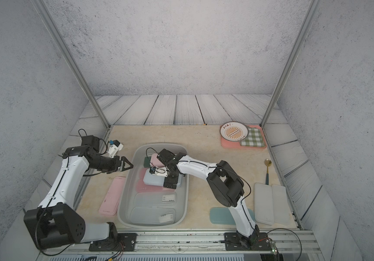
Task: Put the pencil case into the storage box
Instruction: Place the pencil case at the storage box.
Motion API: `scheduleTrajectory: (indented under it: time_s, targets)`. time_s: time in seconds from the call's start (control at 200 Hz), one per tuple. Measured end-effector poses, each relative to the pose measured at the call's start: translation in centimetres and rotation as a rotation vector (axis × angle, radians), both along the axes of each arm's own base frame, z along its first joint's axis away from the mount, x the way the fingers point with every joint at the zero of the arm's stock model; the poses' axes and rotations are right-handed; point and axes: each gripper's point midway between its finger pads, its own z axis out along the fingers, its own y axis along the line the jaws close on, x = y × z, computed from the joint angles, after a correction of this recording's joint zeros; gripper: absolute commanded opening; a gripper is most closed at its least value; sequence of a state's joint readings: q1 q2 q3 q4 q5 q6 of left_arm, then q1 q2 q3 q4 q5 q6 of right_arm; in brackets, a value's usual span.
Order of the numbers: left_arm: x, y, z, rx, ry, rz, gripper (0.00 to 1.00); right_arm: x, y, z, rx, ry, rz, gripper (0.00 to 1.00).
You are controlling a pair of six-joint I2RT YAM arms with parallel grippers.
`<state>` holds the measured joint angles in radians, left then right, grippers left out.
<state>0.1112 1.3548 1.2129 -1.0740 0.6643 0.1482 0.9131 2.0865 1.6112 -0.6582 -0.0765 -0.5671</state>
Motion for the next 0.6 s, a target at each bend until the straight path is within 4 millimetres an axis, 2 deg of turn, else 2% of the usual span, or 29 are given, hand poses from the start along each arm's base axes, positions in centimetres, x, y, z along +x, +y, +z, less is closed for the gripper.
scheduleTrajectory:
  time_s: [0.065, 0.205, 0.38, 0.6]
  targets:
    - [-0.4, -1.5, -0.6, -0.009, 0.013, -0.043, 0.6, 0.0, 0.0, -0.1, 0.011, 0.001, 0.006, 0.99]
    - [-0.6, -3.7, -2.1, -0.031, 0.046, -0.079, 0.58, 0.1, -0.1, 0.1, 0.029, 0.013, 0.008, 0.99]
    - [0.8, -5.0, -5.4, -0.052, 0.109, -0.053, 0.48, 0.5, -0.5, -0.1, 0.046, 0.035, -0.004, 0.99]
    - [2.6, -6.6, -9.0, -0.055, 0.2, -0.055, 0.45, 0.7, -0.7, -0.2, 0.069, 0.05, -0.001, 0.99]
